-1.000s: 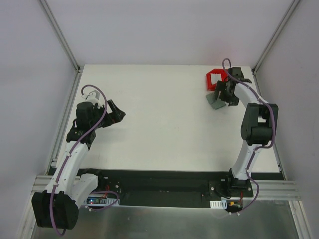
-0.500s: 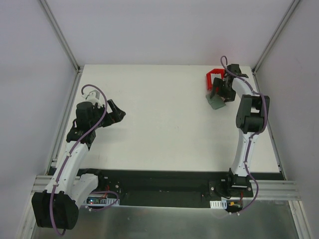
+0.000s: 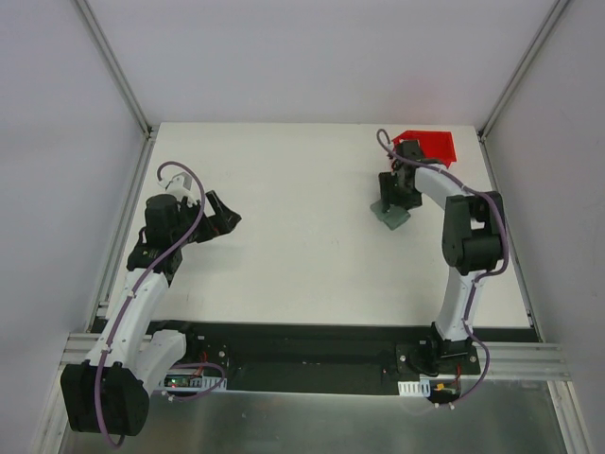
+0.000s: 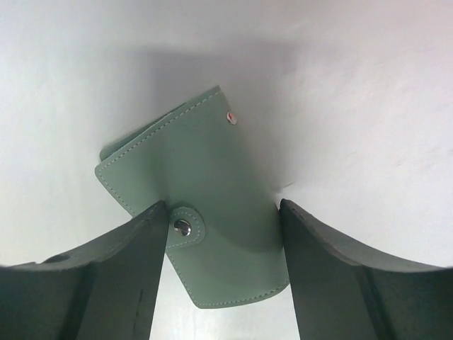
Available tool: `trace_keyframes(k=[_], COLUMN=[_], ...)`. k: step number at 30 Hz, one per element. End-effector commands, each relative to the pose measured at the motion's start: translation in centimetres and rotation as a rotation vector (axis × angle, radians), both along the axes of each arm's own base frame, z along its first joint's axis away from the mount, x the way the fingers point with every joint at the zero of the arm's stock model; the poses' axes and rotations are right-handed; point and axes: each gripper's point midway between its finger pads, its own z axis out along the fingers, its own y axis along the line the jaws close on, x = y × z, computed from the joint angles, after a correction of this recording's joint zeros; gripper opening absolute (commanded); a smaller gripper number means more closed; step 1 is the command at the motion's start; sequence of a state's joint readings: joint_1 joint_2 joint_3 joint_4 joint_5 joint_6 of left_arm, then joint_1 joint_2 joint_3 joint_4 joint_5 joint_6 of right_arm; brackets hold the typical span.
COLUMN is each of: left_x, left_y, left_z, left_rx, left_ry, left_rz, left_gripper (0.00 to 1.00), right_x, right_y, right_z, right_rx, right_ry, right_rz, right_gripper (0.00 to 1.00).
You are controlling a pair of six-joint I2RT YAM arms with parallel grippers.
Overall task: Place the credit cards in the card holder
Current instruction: Move the card holder to the center of the board.
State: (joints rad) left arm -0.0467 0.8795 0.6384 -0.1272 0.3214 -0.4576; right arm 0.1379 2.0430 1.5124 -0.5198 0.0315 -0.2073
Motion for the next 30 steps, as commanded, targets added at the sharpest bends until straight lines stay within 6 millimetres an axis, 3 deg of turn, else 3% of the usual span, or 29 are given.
trace_keyframes(k=[1, 6, 9, 12, 14, 16, 19, 20, 23, 24, 30], left_x=[0.1, 0.1, 0.0, -0.1, -0.2, 0.0, 0.9, 1.2, 3.2, 3.8, 7.2], left_y=[-1.2, -1.7, -1.9, -2.2, -2.5, -2.9, -4.4, -5.6, -8.8, -10.2, -17.4], left_z=[0.6, 0.3, 0.4, 0.2, 0.3, 0.5, 1.1, 1.3, 2.0, 2.6, 1.4], left_rx=[-0.022, -0.033, -0.034, -0.035, -0.034, -0.026, -0.015, -0.009, 0.035, 0.038, -0.017], left_ry=[-0.041, -0.027, -0.033, -0.028, -0.031, -0.035, -0.037, -0.031, -0.038, -0.045, 0.008], left_rz=[-0.068, -0.087, -0.098, -0.112, -0.126, -0.146, -0.189, -0.221, -0.298, -0.344, -0.619], left_gripper=[0.99, 0.99, 0.99, 0.99, 0.99, 0.99, 0.99, 0.99, 0.99, 0.99, 0.99], right_x=[-5.9, -10.1, -11.1, -10.2, -9.4, -9.1, -11.5, -12.7, -16.6, -16.9, -18.5], right_y=[3.6, 10.8, 13.7, 14.0, 12.8, 10.9, 9.0, 9.5, 11.3, 11.8, 12.5], right_z=[-0.3, 1.9, 4.4, 7.6, 9.9, 10.8, 9.3, 8.6, 5.5, 5.3, 3.6], right_rx=[-0.075, 0.059, 0.120, 0.129, 0.115, 0.130, 0.217, 0.290, 0.442, 0.479, 0.548], right_ry=[0.066, -0.008, -0.082, -0.201, -0.270, -0.274, -0.146, -0.104, -0.024, -0.036, -0.043], right_rz=[0.223, 0.531, 0.672, 0.673, 0.583, 0.410, 0.095, -0.012, -0.123, -0.157, -0.284], right_gripper=[0.59, 0.61, 0.74, 0.84, 0.85, 0.84, 0.75, 0.75, 0.72, 0.71, 0.66])
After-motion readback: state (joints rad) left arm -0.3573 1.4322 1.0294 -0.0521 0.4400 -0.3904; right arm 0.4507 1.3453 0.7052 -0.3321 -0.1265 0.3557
